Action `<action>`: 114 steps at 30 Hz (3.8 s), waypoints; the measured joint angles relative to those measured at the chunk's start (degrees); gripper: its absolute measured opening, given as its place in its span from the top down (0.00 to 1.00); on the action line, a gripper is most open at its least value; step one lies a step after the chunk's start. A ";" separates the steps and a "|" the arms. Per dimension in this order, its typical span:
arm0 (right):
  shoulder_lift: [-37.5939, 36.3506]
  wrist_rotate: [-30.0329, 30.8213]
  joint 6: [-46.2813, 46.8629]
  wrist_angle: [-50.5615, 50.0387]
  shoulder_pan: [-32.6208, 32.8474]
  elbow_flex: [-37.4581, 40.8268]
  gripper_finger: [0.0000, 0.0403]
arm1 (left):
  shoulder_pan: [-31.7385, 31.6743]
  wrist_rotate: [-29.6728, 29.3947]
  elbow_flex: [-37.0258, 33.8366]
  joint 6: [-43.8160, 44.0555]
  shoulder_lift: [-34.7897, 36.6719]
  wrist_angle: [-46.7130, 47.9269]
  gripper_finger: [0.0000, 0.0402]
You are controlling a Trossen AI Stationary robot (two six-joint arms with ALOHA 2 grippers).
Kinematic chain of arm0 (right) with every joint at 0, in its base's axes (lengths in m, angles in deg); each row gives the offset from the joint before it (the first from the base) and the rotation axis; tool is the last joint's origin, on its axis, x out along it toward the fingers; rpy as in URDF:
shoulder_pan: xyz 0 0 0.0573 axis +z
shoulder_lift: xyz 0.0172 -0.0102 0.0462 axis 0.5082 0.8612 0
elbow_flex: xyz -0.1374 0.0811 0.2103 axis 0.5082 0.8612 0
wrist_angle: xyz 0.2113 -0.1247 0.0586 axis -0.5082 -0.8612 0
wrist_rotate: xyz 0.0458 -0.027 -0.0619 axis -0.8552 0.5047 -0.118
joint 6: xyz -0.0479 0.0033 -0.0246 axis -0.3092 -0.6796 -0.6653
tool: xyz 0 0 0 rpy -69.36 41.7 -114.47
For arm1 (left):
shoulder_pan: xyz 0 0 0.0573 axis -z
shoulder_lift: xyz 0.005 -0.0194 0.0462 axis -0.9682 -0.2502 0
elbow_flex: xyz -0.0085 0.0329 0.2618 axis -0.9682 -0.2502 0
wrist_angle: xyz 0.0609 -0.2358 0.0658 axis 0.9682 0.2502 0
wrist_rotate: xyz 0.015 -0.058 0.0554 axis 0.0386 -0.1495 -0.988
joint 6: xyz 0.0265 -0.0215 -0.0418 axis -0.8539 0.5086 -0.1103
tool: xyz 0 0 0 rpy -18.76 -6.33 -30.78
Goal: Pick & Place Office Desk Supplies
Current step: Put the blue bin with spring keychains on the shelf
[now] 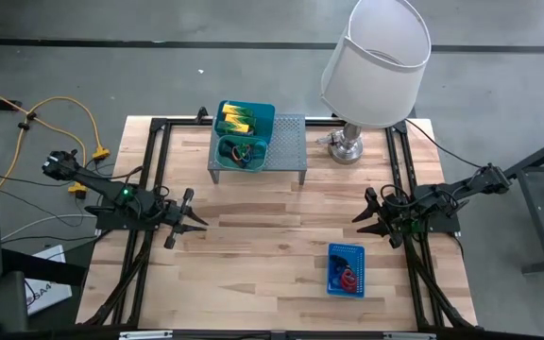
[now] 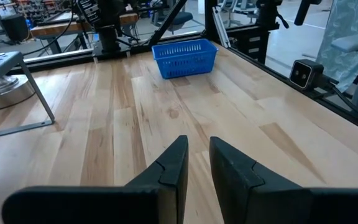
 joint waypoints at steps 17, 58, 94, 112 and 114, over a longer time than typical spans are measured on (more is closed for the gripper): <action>0.00 0.00 0.00 -0.02 0.00 -0.02 0.67 | 0.00 0.01 0.00 0.13 0.00 -0.01 0.85; 12.29 13.79 -1.44 5.85 0.03 -9.21 0.67 | -0.02 0.03 0.00 0.11 -0.02 -0.06 0.85; 60.69 28.03 5.67 -24.47 14.25 -44.83 0.67 | -0.02 0.01 0.00 0.11 -0.02 -0.10 0.85; 81.86 31.14 29.65 -44.65 30.53 -66.43 0.67 | -0.02 0.01 0.00 0.11 -0.02 -0.12 0.85; 84.33 29.92 32.27 -46.86 31.52 -69.00 0.67 | -0.02 0.03 0.00 0.11 -0.02 -0.14 0.85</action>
